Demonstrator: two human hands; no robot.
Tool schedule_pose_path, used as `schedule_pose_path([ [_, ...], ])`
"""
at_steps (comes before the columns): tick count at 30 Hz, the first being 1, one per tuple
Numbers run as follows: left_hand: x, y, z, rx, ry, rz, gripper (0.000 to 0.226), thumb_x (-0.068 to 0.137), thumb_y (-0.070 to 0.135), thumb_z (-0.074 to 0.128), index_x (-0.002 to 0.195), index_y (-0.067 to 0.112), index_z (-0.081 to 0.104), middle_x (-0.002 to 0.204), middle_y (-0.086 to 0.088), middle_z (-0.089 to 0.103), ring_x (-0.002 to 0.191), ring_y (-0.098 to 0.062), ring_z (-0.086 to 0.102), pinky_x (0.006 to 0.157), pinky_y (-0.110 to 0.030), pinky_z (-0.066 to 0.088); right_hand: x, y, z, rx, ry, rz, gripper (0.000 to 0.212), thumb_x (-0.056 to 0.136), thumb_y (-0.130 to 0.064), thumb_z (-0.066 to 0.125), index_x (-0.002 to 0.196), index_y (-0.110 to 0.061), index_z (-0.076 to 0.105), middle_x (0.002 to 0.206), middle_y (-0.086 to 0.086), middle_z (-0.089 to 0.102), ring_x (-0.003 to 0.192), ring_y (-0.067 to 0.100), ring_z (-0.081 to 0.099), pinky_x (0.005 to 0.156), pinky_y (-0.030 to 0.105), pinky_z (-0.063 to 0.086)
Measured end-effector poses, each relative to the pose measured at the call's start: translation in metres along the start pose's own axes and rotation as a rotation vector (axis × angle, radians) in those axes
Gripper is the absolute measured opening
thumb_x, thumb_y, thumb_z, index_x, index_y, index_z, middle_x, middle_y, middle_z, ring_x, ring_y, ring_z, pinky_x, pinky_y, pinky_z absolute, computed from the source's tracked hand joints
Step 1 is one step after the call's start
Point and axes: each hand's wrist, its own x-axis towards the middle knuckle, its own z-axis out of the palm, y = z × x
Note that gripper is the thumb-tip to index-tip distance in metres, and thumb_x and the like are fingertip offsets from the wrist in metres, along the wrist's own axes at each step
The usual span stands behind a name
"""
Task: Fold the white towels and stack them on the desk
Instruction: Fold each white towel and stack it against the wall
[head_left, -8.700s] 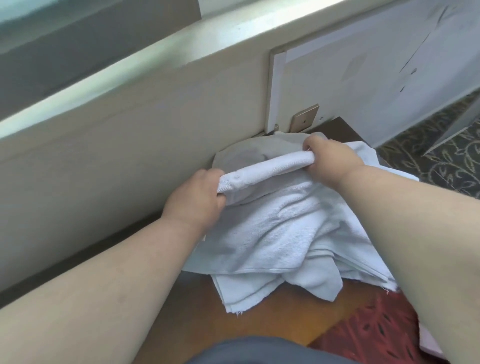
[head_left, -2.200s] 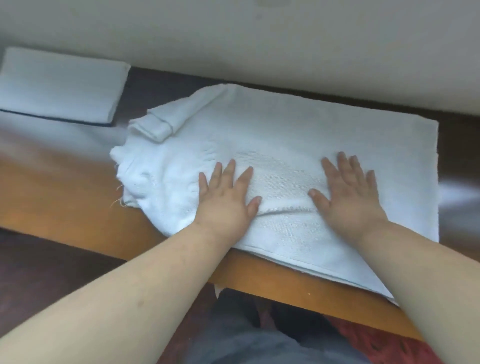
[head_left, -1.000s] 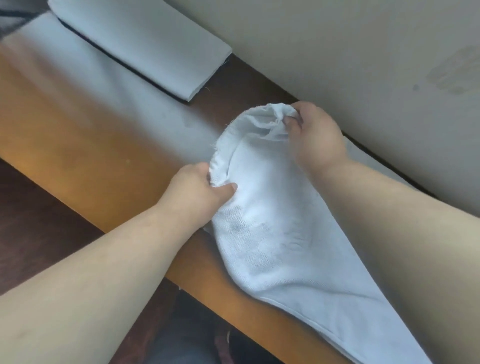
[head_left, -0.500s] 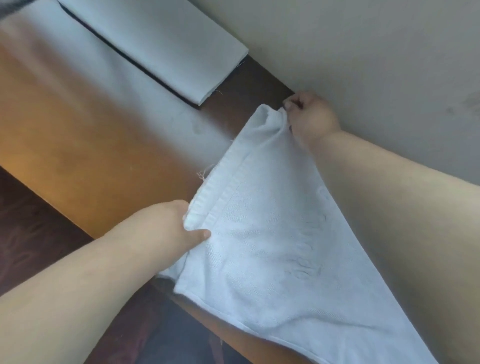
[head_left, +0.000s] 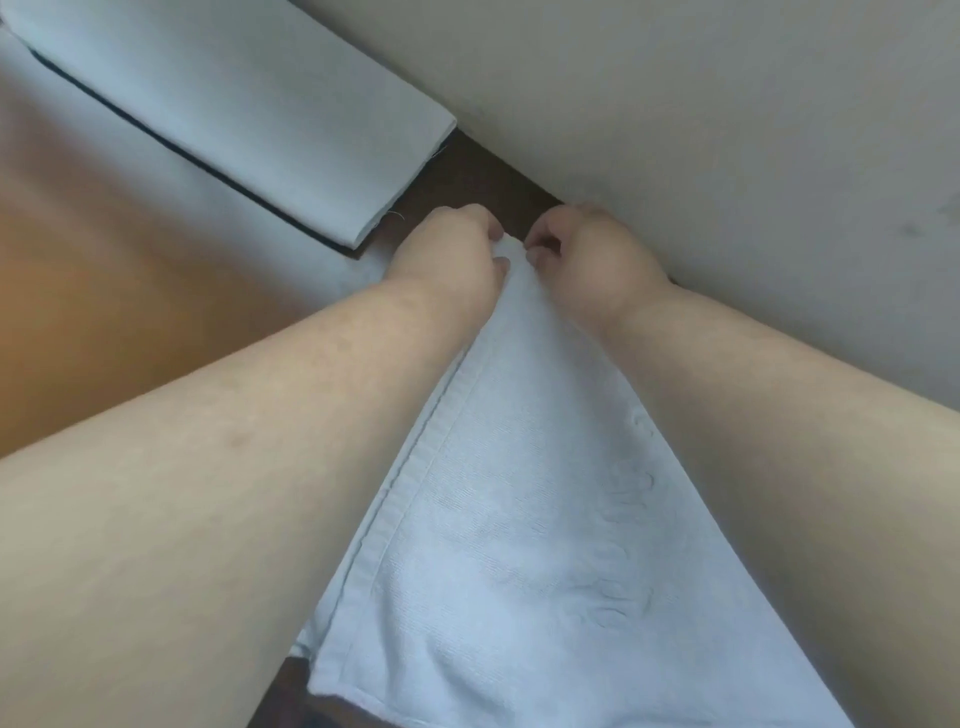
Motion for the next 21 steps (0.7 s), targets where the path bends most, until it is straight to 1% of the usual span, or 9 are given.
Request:
schedule_pose_path([
  [2, 0.006, -0.004, 0.003, -0.012, 0.012, 0.001, 0.041, 0.084, 0.045, 0.060, 0.123, 0.031, 0.058, 0.102, 0.008, 0.062, 0.091, -0.019, 0.061, 0.076, -0.030, 0.048, 0.000, -0.001, 0.000, 0.036, 0.033, -0.009, 0.018, 0.099, -0.024, 0.050, 0.108, -0.018, 0.065, 0.106, 0.004, 0.060, 0.087, 0.017, 0.055, 0.067, 0.024, 0.037],
  [5, 0.000, -0.004, 0.005, -0.055, 0.056, 0.076, 0.036, 0.075, 0.045, 0.051, 0.110, 0.041, 0.060, 0.075, 0.020, 0.053, 0.076, -0.014, 0.057, 0.065, -0.026, 0.042, -0.001, -0.007, 0.000, 0.088, 0.112, -0.024, 0.015, 0.098, -0.022, 0.049, 0.101, -0.021, 0.064, 0.104, -0.001, 0.056, 0.088, 0.013, 0.053, 0.070, 0.024, 0.036],
  [8, -0.005, -0.002, 0.001, -0.051, 0.067, 0.111, 0.022, 0.075, 0.042, 0.044, 0.093, 0.044, 0.057, 0.070, 0.019, 0.052, 0.071, -0.014, 0.055, 0.060, -0.028, 0.043, 0.001, -0.014, 0.002, 0.099, 0.187, -0.036, 0.014, 0.097, -0.022, 0.052, 0.098, -0.019, 0.065, 0.105, 0.001, 0.057, 0.090, 0.013, 0.053, 0.071, 0.023, 0.033],
  [11, -0.006, -0.001, -0.005, -0.102, 0.061, 0.113, 0.010, 0.081, 0.036, 0.052, 0.088, 0.040, 0.057, 0.069, 0.018, 0.057, 0.066, -0.004, 0.055, 0.059, -0.024, 0.043, 0.001, -0.018, 0.009, 0.138, 0.282, -0.037, 0.015, 0.097, -0.020, 0.051, 0.098, -0.016, 0.065, 0.103, 0.002, 0.057, 0.088, 0.013, 0.052, 0.074, 0.023, 0.035],
  [14, -0.004, -0.003, -0.015, -0.315, 0.014, 0.054, 0.006, 0.083, 0.031, 0.064, 0.082, 0.037, 0.064, 0.071, 0.019, 0.065, 0.064, 0.005, 0.059, 0.062, -0.017, 0.049, 0.000, -0.018, 0.019, 0.159, 0.343, -0.010, 0.015, 0.098, -0.018, 0.050, 0.099, -0.015, 0.065, 0.103, 0.002, 0.056, 0.088, 0.011, 0.048, 0.077, 0.021, 0.034],
  [16, -0.002, -0.004, -0.019, -0.444, -0.020, 0.014, 0.008, 0.085, 0.030, 0.069, 0.092, 0.035, 0.069, 0.078, 0.016, 0.068, 0.068, 0.005, 0.062, 0.073, -0.021, 0.054, 0.002, -0.018, 0.024, 0.147, 0.314, 0.035, 0.015, 0.098, -0.019, 0.050, 0.101, -0.015, 0.065, 0.106, 0.004, 0.058, 0.095, 0.017, 0.052, 0.080, 0.023, 0.035],
  [17, -0.003, -0.003, -0.019, -0.465, -0.017, 0.002, 0.016, 0.086, 0.030, 0.070, 0.102, 0.032, 0.069, 0.084, 0.014, 0.069, 0.075, 0.000, 0.064, 0.079, -0.026, 0.055, 0.003, -0.018, 0.026, 0.156, 0.317, 0.046, 0.015, 0.098, -0.018, 0.051, 0.101, -0.015, 0.065, 0.107, 0.004, 0.059, 0.097, 0.018, 0.053, 0.080, 0.023, 0.035],
  [19, -0.006, -0.002, -0.016, -0.405, 0.051, -0.017, 0.034, 0.087, 0.030, 0.068, 0.121, 0.025, 0.064, 0.098, 0.011, 0.066, 0.091, -0.009, 0.064, 0.088, -0.028, 0.052, 0.003, -0.019, 0.027, 0.227, 0.362, 0.046, 0.014, 0.098, -0.017, 0.051, 0.100, -0.014, 0.065, 0.106, 0.005, 0.060, 0.095, 0.016, 0.052, 0.080, 0.020, 0.034],
  [21, -0.011, 0.000, -0.012, -0.297, 0.134, -0.003, 0.042, 0.087, 0.031, 0.066, 0.128, 0.022, 0.060, 0.109, 0.006, 0.065, 0.102, -0.011, 0.061, 0.090, -0.022, 0.045, 0.002, -0.018, 0.028, 0.236, 0.379, 0.049, 0.014, 0.098, -0.017, 0.052, 0.101, -0.014, 0.065, 0.106, 0.004, 0.060, 0.096, 0.015, 0.052, 0.081, 0.019, 0.033],
])
